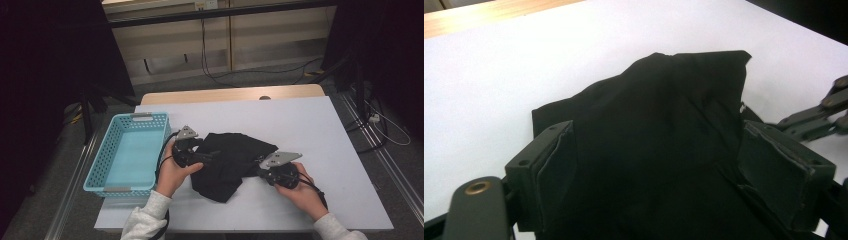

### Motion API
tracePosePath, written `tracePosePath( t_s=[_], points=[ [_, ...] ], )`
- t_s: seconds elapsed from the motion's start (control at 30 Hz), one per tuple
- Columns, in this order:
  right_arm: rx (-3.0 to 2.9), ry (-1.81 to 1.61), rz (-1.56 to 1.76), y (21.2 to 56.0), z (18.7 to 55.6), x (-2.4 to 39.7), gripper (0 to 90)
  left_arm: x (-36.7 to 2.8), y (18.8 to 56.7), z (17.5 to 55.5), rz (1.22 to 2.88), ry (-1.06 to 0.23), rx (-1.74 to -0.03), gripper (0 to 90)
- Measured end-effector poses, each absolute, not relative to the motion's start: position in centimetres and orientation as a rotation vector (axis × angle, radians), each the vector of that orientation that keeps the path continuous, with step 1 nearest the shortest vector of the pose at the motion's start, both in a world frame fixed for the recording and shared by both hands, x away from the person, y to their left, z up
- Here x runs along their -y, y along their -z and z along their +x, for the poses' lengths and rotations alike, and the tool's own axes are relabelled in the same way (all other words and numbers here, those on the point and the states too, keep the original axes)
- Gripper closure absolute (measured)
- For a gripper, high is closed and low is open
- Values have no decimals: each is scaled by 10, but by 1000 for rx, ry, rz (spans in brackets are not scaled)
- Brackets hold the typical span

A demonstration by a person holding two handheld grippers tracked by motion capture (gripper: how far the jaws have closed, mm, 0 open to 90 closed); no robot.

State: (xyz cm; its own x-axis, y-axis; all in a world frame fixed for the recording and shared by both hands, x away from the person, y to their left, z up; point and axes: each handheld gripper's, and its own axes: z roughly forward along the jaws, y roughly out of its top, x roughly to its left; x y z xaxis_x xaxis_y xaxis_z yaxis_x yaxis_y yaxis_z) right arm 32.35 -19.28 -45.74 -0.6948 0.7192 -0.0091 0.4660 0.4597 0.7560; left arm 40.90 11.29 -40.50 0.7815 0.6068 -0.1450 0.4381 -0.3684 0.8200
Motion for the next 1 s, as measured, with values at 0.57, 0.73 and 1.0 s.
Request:
tracePosePath(
  t_s=[0.57,0.73,1.0],
  points=[
    [-2336,-1124,1085,441,298,250,900,-121,404,408,1998,-226,-812,165],
    [-2335,-1092,1127,444,298,257,890,-123,406,409,2005,-228,-825,165],
    [-2239,-1153,1194,445,301,267,570,-123,409,412,2007,-266,-867,160]
  ],
)
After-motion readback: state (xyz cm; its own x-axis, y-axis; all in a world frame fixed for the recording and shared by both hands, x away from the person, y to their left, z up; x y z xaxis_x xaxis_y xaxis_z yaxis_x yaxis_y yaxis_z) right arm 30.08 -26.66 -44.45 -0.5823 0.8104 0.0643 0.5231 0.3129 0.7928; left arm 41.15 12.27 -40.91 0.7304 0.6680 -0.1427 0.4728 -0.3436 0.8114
